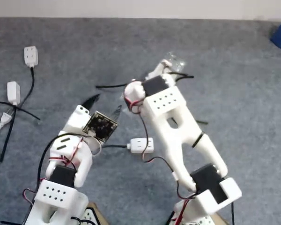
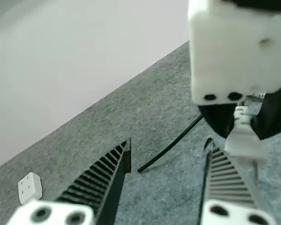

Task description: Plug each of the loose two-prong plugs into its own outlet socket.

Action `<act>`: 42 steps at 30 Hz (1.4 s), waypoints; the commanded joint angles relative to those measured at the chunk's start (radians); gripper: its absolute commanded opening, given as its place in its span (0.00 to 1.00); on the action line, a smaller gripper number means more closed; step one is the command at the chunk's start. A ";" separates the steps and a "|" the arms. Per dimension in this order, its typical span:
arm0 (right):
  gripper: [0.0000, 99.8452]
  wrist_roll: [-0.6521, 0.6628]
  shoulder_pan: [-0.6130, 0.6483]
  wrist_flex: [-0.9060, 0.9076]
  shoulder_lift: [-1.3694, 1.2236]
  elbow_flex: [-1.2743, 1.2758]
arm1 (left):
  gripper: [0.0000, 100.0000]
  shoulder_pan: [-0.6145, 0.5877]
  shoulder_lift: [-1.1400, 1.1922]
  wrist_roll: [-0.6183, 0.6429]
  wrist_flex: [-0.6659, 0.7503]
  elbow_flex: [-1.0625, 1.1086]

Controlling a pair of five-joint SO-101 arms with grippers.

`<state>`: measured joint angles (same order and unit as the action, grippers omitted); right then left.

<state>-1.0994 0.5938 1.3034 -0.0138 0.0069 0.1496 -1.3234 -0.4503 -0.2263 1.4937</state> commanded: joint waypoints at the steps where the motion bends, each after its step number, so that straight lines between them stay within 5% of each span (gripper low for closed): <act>1: 0.01 -0.003 0.031 0.005 0.044 -0.047 | 0.25 0.022 -0.004 0.011 0.015 -0.005; 31: 0.01 0.104 -0.002 0.074 0.084 -0.050 | 0.25 0.028 -0.013 0.041 -0.051 -0.028; 42: 0.01 0.068 -0.113 0.008 -0.008 -0.099 | 0.25 0.114 -0.013 0.046 -0.224 -0.101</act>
<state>-1.0180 0.5094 1.3295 -0.0338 -0.0407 0.1972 -1.3249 -0.4135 -0.4335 1.4400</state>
